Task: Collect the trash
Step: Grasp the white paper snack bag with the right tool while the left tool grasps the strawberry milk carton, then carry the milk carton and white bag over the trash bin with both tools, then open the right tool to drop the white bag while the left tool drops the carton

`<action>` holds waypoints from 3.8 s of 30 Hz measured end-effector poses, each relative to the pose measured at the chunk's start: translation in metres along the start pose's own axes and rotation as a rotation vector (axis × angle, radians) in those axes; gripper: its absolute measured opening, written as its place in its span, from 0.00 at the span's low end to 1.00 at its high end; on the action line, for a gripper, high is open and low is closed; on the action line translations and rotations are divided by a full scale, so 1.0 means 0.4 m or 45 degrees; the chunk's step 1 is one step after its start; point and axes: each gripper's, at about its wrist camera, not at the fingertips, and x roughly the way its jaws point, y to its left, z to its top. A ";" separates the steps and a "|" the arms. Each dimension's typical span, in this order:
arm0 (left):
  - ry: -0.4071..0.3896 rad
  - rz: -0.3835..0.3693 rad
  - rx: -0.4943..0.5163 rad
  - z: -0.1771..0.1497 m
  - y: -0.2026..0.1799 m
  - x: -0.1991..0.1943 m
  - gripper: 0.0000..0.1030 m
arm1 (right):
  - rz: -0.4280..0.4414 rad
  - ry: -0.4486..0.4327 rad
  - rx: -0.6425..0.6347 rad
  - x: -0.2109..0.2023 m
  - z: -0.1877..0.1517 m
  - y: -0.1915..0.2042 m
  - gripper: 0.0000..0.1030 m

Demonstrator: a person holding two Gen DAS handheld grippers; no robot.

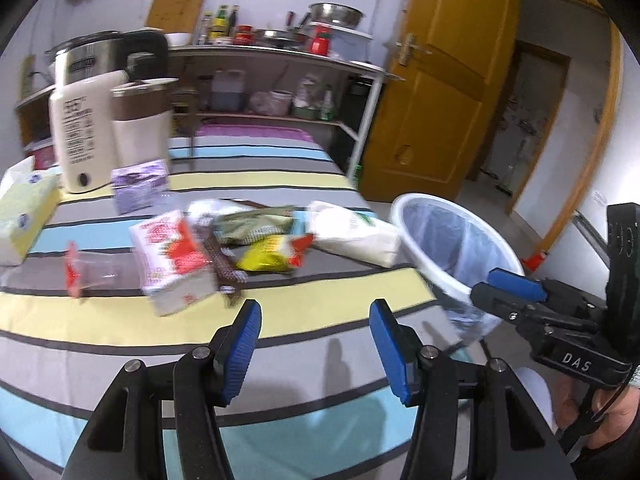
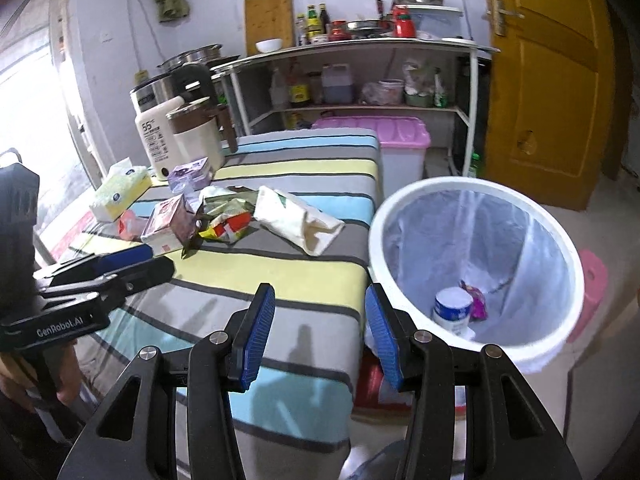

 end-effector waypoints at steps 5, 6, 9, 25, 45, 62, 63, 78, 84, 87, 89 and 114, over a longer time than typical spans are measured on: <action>-0.027 0.113 -0.071 0.011 0.076 -0.010 0.55 | -0.003 0.002 -0.061 0.036 0.027 0.017 0.47; -0.031 0.135 -0.089 0.016 0.092 -0.010 0.55 | -0.003 0.002 -0.074 0.045 0.033 0.019 0.47; -0.037 0.194 -0.134 0.028 0.134 -0.005 0.55 | -0.009 0.001 -0.114 0.071 0.050 0.024 0.50; 0.036 0.295 -0.256 0.074 0.196 0.115 0.63 | -0.011 0.056 -0.358 0.239 0.121 0.075 0.51; 0.014 0.306 -0.200 0.045 0.197 0.076 0.50 | 0.050 0.098 -0.261 0.235 0.108 0.084 0.07; -0.045 0.196 -0.115 0.012 0.103 -0.033 0.50 | 0.063 0.009 -0.130 0.078 0.056 0.069 0.07; -0.046 0.184 -0.106 0.012 0.092 -0.034 0.50 | 0.060 0.007 -0.124 0.072 0.053 0.065 0.07; -0.008 -0.054 0.083 0.048 -0.104 0.045 0.50 | -0.098 -0.012 0.012 -0.003 0.018 -0.081 0.07; 0.016 -0.136 0.149 0.076 -0.177 0.099 0.50 | -0.165 -0.007 0.078 -0.013 0.006 -0.155 0.07; 0.033 -0.168 0.168 0.086 -0.212 0.126 0.50 | -0.190 0.002 0.107 -0.011 0.002 -0.188 0.07; 0.042 -0.191 0.188 0.092 -0.235 0.146 0.50 | -0.200 0.007 0.120 -0.008 0.001 -0.204 0.07; 0.132 -0.354 0.315 0.123 -0.377 0.288 0.51 | -0.255 0.009 0.207 -0.008 -0.016 -0.291 0.33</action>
